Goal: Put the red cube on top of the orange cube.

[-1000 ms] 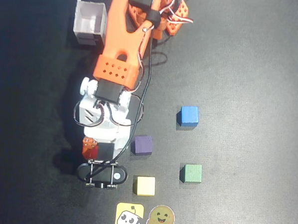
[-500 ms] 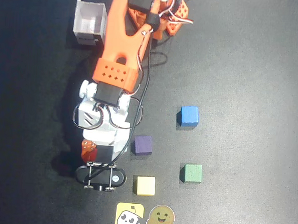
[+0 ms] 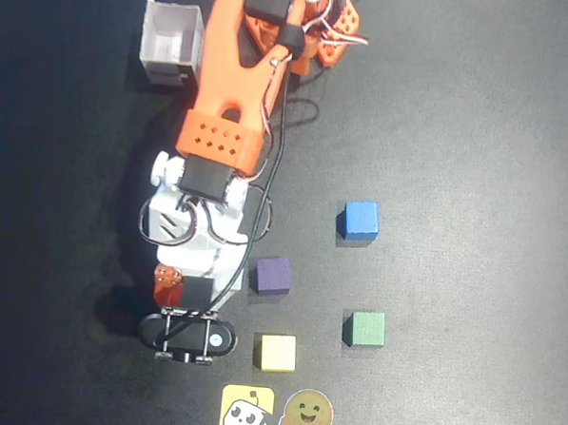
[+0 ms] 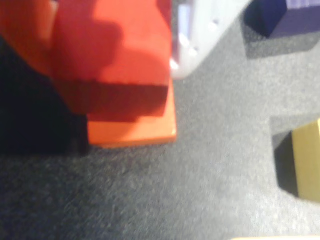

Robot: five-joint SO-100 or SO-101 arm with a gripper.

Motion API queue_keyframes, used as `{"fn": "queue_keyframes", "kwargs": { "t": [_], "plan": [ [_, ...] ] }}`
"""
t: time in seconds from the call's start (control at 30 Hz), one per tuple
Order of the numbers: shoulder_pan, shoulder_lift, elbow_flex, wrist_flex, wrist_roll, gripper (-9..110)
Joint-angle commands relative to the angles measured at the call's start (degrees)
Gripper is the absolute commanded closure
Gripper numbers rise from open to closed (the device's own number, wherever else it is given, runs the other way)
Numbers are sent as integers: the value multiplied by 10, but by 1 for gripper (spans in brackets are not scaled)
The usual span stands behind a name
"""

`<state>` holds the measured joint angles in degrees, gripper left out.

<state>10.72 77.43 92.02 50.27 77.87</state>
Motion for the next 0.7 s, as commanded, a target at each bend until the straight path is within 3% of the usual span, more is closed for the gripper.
{"fn": "queue_keyframes", "kwargs": {
  "t": [0.0,0.67],
  "plan": [
    [-5,4,-36,-9,5,99],
    [-5,-26,-45,-21,11,96]
  ]
}}
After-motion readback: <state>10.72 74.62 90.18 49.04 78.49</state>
